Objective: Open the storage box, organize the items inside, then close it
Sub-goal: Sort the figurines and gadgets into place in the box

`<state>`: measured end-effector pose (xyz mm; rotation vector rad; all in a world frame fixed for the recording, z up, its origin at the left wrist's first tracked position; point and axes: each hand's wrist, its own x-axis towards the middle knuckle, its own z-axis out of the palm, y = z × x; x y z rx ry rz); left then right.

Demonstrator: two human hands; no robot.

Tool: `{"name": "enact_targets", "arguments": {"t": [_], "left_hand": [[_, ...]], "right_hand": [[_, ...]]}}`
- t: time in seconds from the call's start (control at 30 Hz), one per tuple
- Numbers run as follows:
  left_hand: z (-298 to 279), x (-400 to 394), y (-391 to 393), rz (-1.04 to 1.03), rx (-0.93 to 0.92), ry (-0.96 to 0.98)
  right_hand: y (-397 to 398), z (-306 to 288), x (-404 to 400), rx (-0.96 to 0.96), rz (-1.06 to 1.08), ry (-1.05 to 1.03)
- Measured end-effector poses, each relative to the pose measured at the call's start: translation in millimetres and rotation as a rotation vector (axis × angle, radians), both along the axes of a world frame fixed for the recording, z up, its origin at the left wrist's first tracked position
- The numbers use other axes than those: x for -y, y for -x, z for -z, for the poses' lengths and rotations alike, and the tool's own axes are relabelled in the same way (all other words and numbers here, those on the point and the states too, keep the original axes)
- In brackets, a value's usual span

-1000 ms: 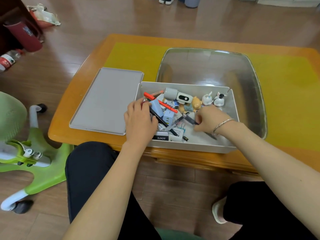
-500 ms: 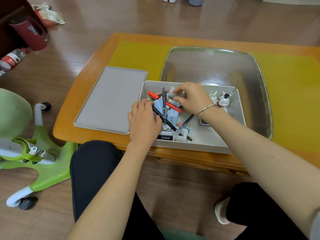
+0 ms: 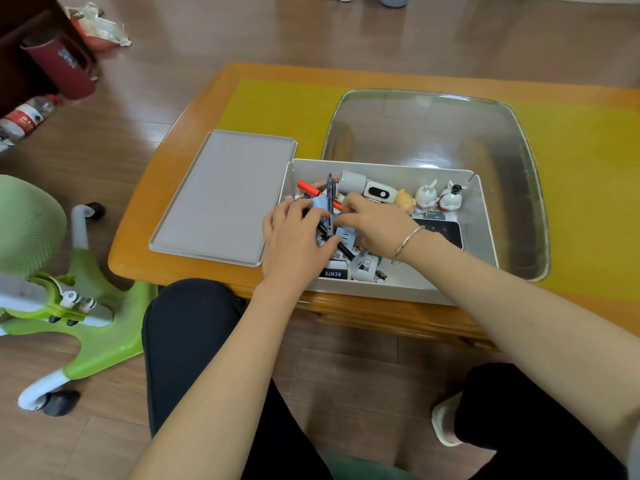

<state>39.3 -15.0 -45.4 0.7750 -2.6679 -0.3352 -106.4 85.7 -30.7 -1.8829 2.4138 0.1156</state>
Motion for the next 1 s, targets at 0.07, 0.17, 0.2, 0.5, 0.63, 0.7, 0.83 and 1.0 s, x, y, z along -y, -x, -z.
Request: {"name": "enact_targets", "arguments": {"t": [0.07,0.17,0.2,0.5,0.63,0.7,0.83,1.0], "left_hand": [[1,0,1,-0.009,0.03,0.004],[2,0,1,-0.032,-0.008,-0.001],[2,-1,1,-0.039,-0.02,-0.008],[0,-1,0,-0.032,-0.049,0.007],[-8,-12,2,0.092,-0.213,-0.077],[-10,-27,9,0.21,-0.223,-0.246],[-14,-55,23,0.326,-0.277,-0.544],[-11,-61,30,0.321,-0.359,-0.567]], "right_hand": [[4,-1,0,0.028,-0.012,0.047],[8,-4,-8,0.18,-0.009,0.13],[8,-6,-14,0.26,0.014,0.173],[-6,-19,-52,1.05,0.395,0.664],[-3,-26,-75,1.241,0.513,0.748],[-3,-26,-84,1.386,0.539,0.778],[-6,-27,-98,1.69,0.543,0.816],[-8,-19,-104,1.774,0.59,0.801]]}}
